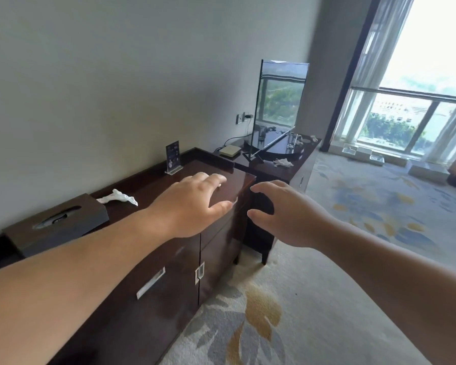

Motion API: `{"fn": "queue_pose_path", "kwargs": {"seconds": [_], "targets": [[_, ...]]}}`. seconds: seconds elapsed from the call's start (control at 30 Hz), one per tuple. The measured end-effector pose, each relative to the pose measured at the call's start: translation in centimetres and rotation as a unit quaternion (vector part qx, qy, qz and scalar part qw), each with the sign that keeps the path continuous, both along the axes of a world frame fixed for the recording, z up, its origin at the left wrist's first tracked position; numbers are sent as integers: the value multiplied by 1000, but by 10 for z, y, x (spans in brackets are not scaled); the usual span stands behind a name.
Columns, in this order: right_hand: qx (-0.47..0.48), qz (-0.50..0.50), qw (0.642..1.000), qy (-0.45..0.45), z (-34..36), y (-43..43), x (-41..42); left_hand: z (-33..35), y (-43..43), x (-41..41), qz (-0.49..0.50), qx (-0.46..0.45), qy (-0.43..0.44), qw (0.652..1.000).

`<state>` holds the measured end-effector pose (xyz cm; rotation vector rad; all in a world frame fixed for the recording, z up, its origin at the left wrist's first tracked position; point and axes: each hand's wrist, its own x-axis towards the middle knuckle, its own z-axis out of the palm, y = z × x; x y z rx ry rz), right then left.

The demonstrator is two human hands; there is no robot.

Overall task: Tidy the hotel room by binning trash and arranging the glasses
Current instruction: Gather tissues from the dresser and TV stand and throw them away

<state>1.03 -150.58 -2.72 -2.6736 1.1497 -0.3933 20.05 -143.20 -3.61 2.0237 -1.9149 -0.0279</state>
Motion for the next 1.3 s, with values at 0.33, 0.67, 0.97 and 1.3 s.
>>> {"fn": "queue_pose_path", "kwargs": {"seconds": [0.33,0.67,0.97,1.3], "targets": [[-1,76,997,-9,-4,-97,101,-7,-70,84,73,0,6,997],[24,229,973,15,-29,-200,202,-28,-115,145,250,10,28,968],[64,380,921,52,-61,-234,276,-61,-111,160,400,56,43,914],[114,451,876,129,-120,-186,333,-120,-46,183,481,131,91,862]]}}
